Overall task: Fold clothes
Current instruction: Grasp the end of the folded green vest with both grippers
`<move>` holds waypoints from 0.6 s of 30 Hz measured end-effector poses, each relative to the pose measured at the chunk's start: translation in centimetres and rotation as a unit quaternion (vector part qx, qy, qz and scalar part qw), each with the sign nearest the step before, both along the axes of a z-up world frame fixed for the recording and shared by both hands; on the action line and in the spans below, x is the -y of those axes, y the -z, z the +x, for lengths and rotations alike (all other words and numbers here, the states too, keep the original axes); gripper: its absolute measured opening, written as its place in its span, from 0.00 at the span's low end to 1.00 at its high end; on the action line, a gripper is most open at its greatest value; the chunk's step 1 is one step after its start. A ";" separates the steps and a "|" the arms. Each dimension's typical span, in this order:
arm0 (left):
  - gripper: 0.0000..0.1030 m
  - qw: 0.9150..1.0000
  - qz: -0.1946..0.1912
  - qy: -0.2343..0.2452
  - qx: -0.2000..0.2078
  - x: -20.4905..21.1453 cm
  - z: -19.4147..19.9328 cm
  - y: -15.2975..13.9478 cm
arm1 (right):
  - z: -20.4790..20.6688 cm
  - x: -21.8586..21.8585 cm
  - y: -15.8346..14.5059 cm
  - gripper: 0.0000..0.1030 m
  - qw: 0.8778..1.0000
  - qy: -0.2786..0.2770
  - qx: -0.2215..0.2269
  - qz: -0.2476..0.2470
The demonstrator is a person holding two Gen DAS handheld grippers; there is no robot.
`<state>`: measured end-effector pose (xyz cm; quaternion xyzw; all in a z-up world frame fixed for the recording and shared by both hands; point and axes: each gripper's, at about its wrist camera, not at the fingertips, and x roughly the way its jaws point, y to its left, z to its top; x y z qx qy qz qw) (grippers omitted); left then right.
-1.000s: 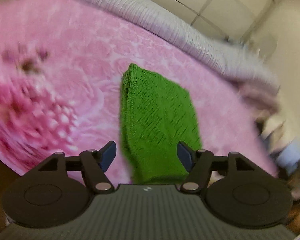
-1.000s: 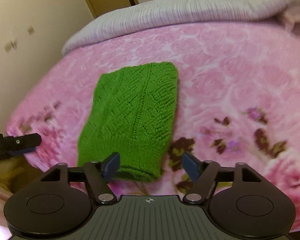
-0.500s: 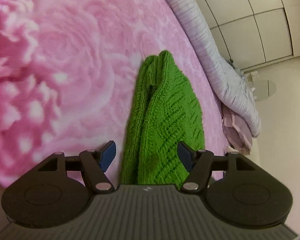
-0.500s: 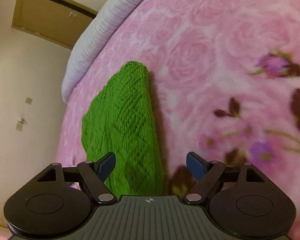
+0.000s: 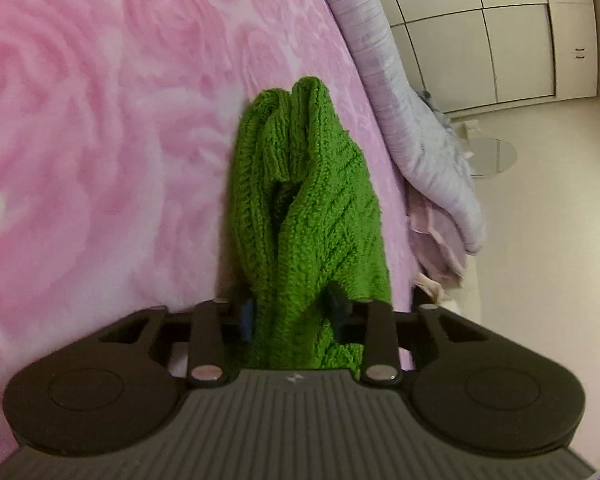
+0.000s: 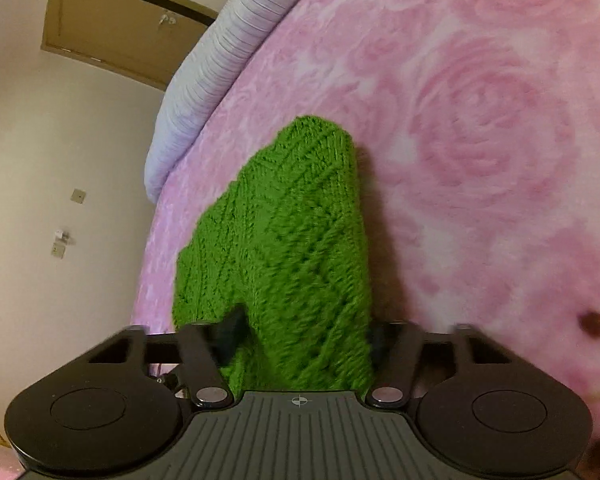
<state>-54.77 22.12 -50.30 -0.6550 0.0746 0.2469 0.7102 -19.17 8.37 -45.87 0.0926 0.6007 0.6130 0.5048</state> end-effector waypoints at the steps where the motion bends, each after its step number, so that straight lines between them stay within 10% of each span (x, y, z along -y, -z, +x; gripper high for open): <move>1: 0.21 1.000 -0.002 0.005 0.005 -0.2 -0.1 0.1 | 0.1 0.1 0.1 0.42 1.000 -0.001 -0.004 0.000; 8: 0.16 0.998 -0.037 0.040 -0.024 -2.1 0.1 -1.7 | -0.4 -0.9 -1.8 0.36 0.999 -0.006 0.016 -0.051; 18: 0.14 0.994 -0.040 -0.004 -0.097 -6.3 -3.7 -14.9 | -3.6 -7.7 -12.2 0.32 0.996 -0.055 -0.010 -0.076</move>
